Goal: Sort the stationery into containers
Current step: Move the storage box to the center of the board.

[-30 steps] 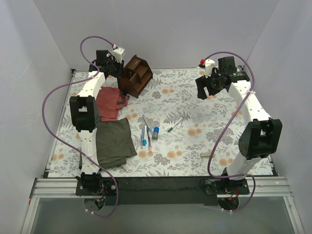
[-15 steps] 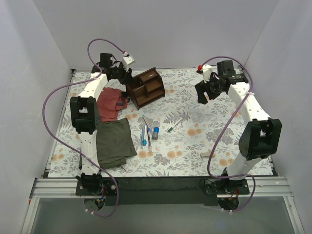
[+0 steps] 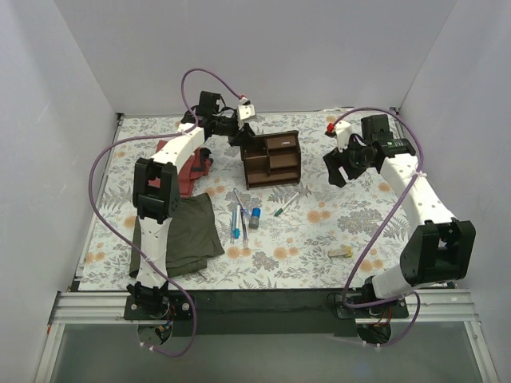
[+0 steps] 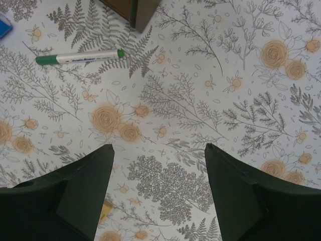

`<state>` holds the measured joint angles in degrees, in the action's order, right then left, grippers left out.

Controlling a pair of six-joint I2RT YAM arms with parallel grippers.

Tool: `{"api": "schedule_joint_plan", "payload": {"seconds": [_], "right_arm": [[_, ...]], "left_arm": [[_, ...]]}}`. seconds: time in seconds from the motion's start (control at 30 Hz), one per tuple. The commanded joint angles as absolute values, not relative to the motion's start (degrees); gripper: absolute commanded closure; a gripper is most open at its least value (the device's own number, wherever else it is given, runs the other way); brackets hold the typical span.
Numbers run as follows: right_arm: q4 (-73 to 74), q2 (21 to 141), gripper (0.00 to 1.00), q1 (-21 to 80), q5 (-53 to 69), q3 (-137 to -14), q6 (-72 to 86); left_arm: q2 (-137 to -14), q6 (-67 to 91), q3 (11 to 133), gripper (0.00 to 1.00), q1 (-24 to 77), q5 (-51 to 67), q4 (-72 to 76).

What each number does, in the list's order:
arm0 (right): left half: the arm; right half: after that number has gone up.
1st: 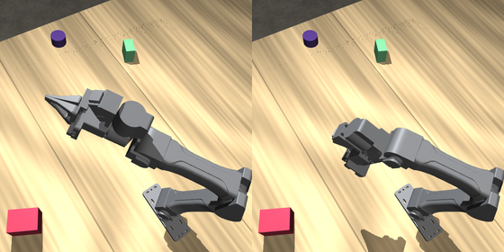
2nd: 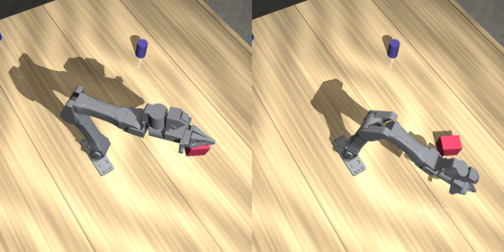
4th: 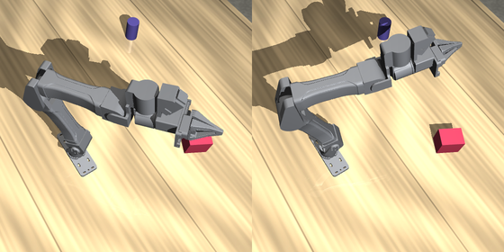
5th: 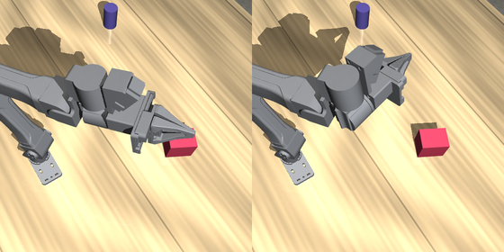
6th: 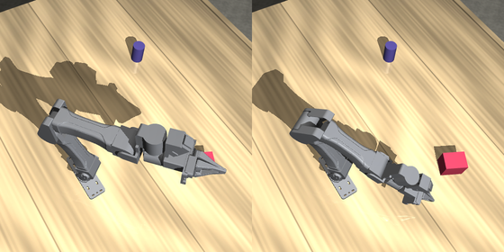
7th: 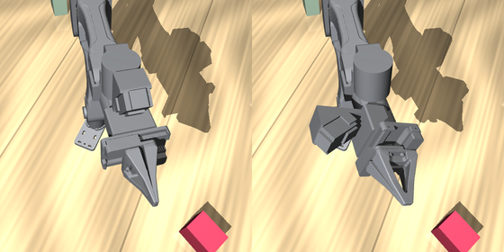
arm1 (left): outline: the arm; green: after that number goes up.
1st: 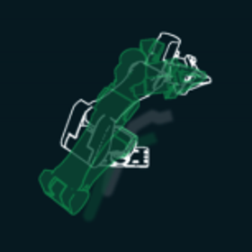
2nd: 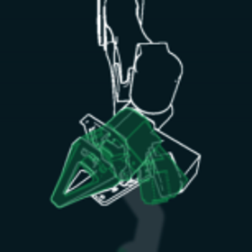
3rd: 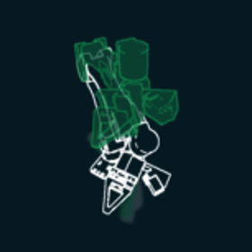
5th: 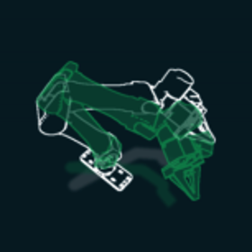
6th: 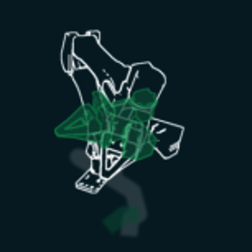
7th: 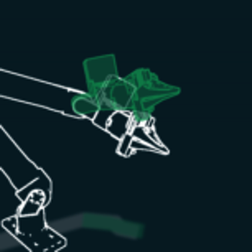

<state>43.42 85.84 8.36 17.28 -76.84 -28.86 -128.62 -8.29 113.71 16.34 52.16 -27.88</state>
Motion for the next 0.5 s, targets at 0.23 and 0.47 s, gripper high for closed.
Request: {"api": "schedule_joint_plan", "payload": {"seconds": [0.23,0.47], "right_arm": [[43.0,79.8,0.18,8.3,17.2,-71.7,-29.7],[43.0,79.2,0.18,8.3,17.2,-70.9,-29.7]], "left_arm": [[-128.1,-8.4,115.2,0.99,18.2,61.2,-12.0],[-127.0,-11.7,114.0,0.98,19.5,60.2,-11.4]]}}
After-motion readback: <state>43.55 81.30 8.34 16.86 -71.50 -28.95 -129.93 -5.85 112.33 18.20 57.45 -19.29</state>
